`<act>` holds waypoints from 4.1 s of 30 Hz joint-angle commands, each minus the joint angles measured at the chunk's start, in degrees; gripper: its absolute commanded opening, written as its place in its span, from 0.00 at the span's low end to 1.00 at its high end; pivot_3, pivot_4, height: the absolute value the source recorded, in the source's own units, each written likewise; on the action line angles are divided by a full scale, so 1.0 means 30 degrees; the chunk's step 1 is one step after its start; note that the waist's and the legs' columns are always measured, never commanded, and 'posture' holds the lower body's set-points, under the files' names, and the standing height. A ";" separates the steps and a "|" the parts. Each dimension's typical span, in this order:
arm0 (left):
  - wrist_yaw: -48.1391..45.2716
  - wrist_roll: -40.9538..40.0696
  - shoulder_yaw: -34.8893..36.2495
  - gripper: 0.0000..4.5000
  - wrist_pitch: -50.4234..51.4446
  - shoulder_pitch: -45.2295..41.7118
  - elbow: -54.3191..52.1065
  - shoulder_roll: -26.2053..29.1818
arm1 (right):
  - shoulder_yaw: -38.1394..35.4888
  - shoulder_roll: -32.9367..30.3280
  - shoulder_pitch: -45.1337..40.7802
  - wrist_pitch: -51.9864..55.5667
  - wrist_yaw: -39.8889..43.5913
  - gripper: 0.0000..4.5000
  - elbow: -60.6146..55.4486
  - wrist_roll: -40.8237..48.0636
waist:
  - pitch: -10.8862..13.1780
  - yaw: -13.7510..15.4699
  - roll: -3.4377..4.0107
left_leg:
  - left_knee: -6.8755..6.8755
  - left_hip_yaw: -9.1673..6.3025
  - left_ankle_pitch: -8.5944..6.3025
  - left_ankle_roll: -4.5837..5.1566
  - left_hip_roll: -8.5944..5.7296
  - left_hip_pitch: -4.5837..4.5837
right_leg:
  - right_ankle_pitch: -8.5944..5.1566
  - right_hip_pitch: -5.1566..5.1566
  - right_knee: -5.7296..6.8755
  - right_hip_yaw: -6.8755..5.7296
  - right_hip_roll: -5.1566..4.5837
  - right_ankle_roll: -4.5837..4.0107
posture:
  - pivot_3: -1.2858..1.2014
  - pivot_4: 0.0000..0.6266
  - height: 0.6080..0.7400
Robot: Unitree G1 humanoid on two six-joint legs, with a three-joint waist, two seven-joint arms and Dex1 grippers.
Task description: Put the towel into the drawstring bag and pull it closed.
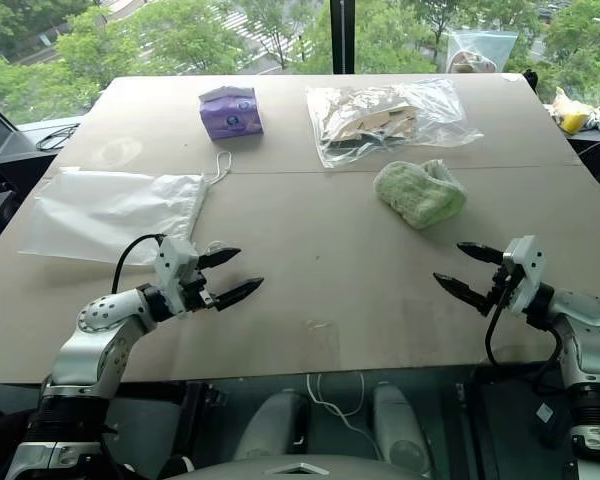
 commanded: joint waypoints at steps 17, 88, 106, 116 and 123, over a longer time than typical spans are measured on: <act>-0.0790 0.0682 -0.0719 0.99 -0.2049 -0.1463 0.1536 -0.0544 | -0.0601 0.0093 0.0167 -0.0754 0.0013 0.99 0.0060 0.0301 | 0.0000 -0.0004 0.0000 | 0.0012 -0.0004 0.0000 0.0000 -0.0003 0.0004 | 0.0002 0.0007 0.0018 0.0002 0.0004 0.0001 | 0.52 0.24 1.00; 1.7011 0.2805 0.4410 0.01 0.3331 -0.4461 0.1159 -0.7119 | 0.0242 0.1699 -0.2143 0.1007 -0.0453 1.00 -0.3576 0.2176 | -0.0010 0.0015 0.0008 | 0.0032 -0.0058 0.0002 -0.0003 -0.0032 0.0047 | 0.0050 0.0056 0.0069 -0.0024 0.0007 0.0078 | 0.52 0.24 1.00; 1.3490 -1.1913 0.9093 0.01 1.1236 -0.6411 0.2808 -0.7700 | 0.0165 0.1881 -0.1614 0.0538 -0.1400 1.00 -0.4151 0.1830 | 0.0004 -0.0004 -0.0014 | 0.0042 -0.0081 0.0003 -0.0003 -0.0030 0.0028 | 0.0011 0.0055 0.0063 -0.0039 0.0012 0.0013 | 0.52 0.24 1.00; 1.6419 -1.5649 1.1591 0.01 1.3225 -0.8142 0.7817 -0.8143 | 0.0142 0.1836 -0.1330 0.0510 -0.1836 1.00 -0.4527 0.1806 | -0.0012 0.0072 0.0011 | 0.0050 -0.0096 0.0004 -0.0003 -0.0033 0.0061 | 0.0007 0.0085 0.0069 -0.0050 0.0016 0.0007 | 0.52 0.24 1.00; 1.6036 -1.4843 1.0888 0.01 1.3231 -0.8075 0.9124 -0.7434 | 0.0087 0.1811 -0.1074 0.0512 -0.2020 1.00 -0.4751 0.1798 | -0.0092 -0.0020 0.0147 | 0.0072 -0.0085 0.0006 -0.0005 -0.0048 0.0239 | 0.0001 0.0246 0.0068 -0.0039 0.0009 0.0003 | 0.52 0.24 1.00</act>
